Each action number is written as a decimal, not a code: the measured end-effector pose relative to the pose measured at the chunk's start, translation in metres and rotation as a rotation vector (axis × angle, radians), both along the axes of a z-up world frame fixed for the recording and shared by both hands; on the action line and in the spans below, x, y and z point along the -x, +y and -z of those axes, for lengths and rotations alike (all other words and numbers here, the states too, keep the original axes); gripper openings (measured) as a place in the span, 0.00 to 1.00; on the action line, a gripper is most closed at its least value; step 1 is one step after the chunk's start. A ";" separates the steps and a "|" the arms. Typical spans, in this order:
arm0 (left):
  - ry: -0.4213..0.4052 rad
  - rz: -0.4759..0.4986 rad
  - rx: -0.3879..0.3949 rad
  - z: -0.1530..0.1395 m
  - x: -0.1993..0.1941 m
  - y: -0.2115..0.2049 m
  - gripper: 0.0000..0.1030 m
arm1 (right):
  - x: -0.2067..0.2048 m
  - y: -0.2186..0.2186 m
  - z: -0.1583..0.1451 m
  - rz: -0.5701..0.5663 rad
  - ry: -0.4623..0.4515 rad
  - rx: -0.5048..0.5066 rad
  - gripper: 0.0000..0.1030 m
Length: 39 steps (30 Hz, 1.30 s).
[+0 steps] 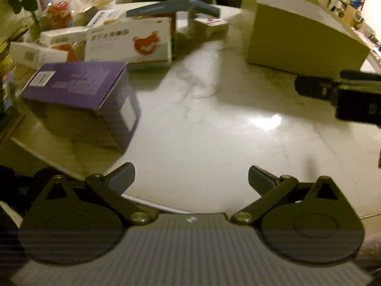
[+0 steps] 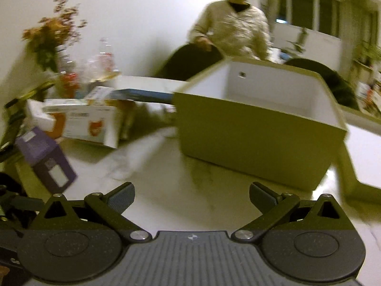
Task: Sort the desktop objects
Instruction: 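Move the right gripper toward the purple medicine box on the table, then close the right gripper on the purple box and lift it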
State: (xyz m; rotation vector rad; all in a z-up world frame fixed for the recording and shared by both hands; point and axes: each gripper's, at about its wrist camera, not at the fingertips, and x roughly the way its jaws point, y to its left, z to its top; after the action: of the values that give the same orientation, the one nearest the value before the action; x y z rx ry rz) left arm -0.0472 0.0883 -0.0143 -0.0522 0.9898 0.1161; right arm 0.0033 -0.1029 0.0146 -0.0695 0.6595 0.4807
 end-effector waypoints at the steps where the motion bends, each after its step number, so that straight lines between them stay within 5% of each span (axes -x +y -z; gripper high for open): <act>1: 0.003 -0.001 -0.001 0.002 0.000 0.003 1.00 | -0.001 0.004 -0.001 -0.024 0.000 -0.005 1.00; 10: 0.018 -0.055 0.083 0.019 0.009 0.029 1.00 | -0.001 0.059 -0.008 -0.277 -0.110 0.044 1.00; 16: -0.058 -0.115 0.106 0.022 0.020 0.040 1.00 | -0.017 0.111 -0.027 -0.510 -0.046 0.047 0.99; 20: -0.067 -0.115 0.033 0.028 0.022 0.032 1.00 | -0.033 0.145 -0.043 -0.626 0.027 0.062 0.98; 31: -0.131 -0.108 0.007 0.032 0.028 0.032 1.00 | -0.042 0.218 -0.041 -0.814 0.138 0.161 0.83; 39: -0.122 -0.112 0.053 0.033 0.036 0.042 1.00 | -0.038 0.258 -0.035 -0.870 0.152 0.214 0.82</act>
State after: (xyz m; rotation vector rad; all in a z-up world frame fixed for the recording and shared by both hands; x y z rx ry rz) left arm -0.0828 0.1306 -0.0470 -0.1611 0.8676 0.1870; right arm 0.0413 0.1549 0.0494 -0.5411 0.8142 1.2579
